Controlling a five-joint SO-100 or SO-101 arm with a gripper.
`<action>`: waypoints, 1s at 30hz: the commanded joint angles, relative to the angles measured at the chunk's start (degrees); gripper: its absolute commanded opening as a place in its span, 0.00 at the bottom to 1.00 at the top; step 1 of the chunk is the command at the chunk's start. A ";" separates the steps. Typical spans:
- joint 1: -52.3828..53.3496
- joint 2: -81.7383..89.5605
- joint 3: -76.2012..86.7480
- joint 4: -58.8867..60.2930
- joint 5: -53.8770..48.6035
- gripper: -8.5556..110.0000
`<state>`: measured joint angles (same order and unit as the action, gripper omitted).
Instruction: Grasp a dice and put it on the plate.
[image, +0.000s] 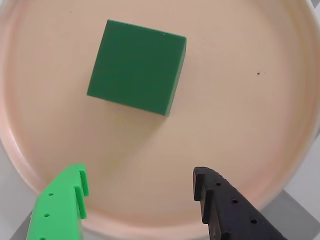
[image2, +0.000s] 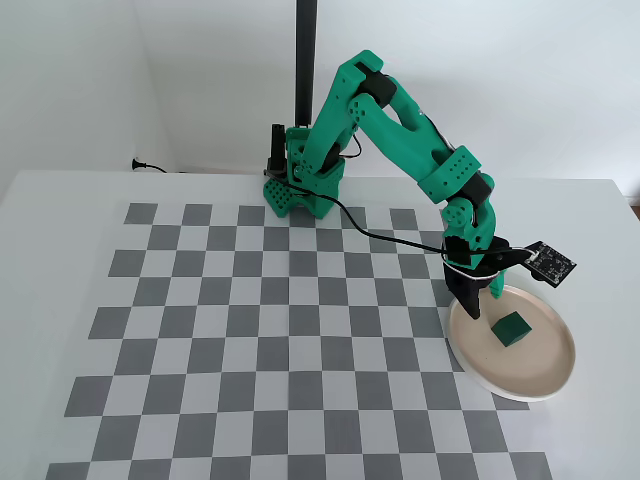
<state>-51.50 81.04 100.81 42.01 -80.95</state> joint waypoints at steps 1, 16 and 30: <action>0.62 15.38 -6.50 8.00 -0.70 0.19; 7.47 62.23 15.47 22.68 -0.88 0.06; 31.64 98.61 48.08 22.59 -0.62 0.04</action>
<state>-24.26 172.97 144.76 66.53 -82.00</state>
